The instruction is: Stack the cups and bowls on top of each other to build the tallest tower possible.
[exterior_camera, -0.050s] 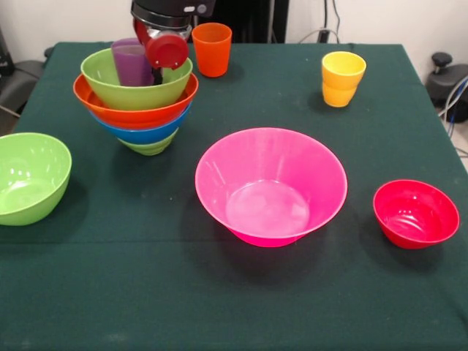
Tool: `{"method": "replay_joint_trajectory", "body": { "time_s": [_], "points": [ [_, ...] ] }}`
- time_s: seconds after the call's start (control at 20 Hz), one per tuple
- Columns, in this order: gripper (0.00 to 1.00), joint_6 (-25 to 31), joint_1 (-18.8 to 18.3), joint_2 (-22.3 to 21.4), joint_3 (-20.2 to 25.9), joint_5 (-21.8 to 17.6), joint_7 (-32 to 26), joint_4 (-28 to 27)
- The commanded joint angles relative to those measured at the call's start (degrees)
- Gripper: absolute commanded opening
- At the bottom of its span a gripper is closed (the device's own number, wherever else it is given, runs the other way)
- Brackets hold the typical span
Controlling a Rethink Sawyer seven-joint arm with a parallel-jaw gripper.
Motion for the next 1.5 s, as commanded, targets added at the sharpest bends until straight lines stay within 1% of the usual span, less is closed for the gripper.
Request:
{"method": "replay_joint_trajectory", "body": {
  "time_s": [0.05, 0.2, 1.15, 1.5],
  "points": [
    [1.0, 1.6, -0.4, -1.1, 7.2, -1.3, 0.4, 2.8],
    [1.0, 1.8, -0.7, -2.0, 7.4, -1.3, 0.3, 3.7],
    [1.0, 1.2, -0.4, -1.8, 7.2, -1.3, 0.7, 4.0],
    [1.0, 0.9, -1.1, -1.6, 7.6, -1.5, 0.2, 4.0]
  ]
}}
